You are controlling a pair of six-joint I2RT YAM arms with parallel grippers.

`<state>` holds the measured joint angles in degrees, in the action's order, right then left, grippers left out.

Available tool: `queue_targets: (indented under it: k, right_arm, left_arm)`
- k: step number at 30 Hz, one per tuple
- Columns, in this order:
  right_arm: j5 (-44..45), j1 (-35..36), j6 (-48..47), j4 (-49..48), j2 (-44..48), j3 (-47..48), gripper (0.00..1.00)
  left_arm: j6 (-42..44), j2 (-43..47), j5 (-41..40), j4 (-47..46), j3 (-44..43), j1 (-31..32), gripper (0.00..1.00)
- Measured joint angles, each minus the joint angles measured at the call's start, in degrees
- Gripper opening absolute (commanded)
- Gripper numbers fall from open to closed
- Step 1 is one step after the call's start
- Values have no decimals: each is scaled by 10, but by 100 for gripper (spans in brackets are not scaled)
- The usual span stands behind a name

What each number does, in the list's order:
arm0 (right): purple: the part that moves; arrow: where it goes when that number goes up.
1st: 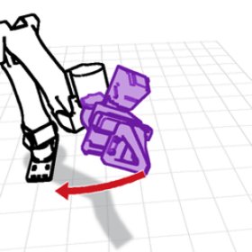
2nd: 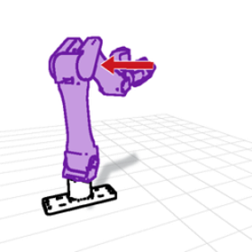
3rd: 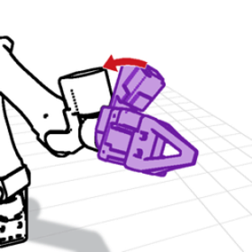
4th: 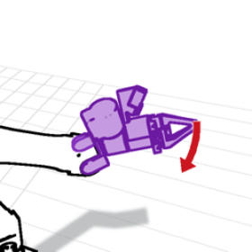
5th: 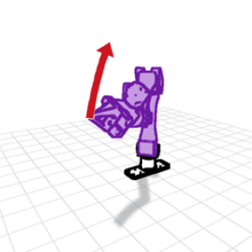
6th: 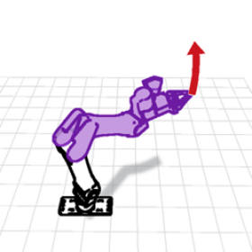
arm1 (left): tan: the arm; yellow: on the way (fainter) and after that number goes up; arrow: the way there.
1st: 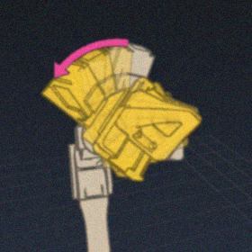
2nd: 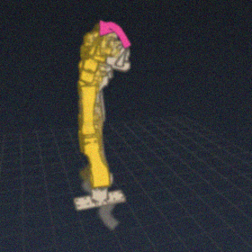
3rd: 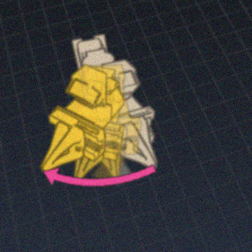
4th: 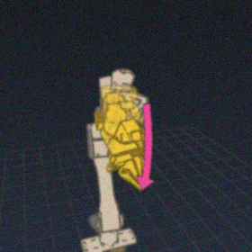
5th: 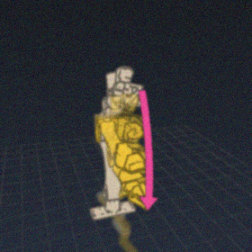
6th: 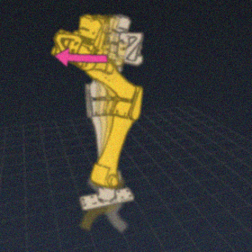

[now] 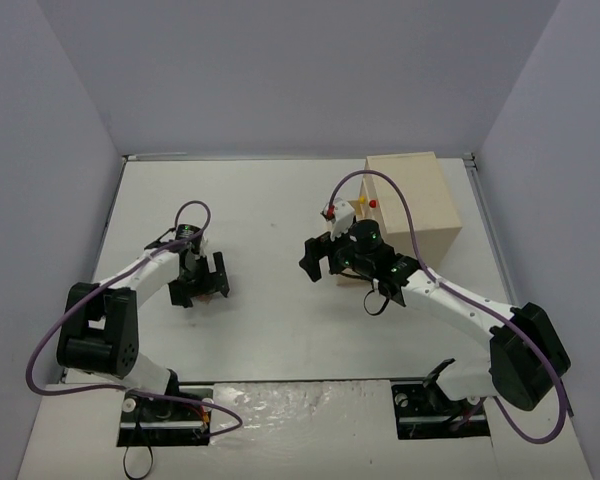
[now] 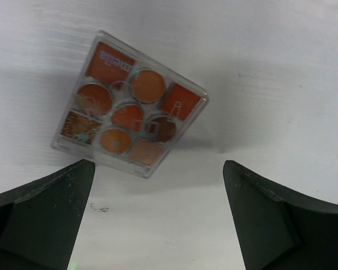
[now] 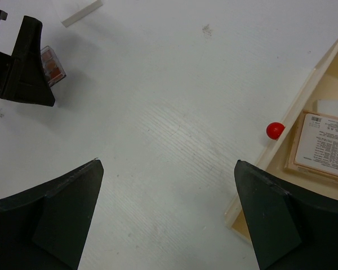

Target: Organize the makeup

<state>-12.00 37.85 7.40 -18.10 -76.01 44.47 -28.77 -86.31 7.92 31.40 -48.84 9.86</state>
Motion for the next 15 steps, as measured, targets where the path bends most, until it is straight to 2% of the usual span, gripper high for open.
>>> queue_targets:
  k: [9, 15]
  right_arm:
    - [-3, 0, 5, -1, 0, 0, 100]
    - [-4, 0, 7, -1, -3, 0, 100]
  left_arm:
    - [-105, 12, -50, -26, 14, -2, 97]
    - [-90, 14, -84, -4, 2, -2, 97]
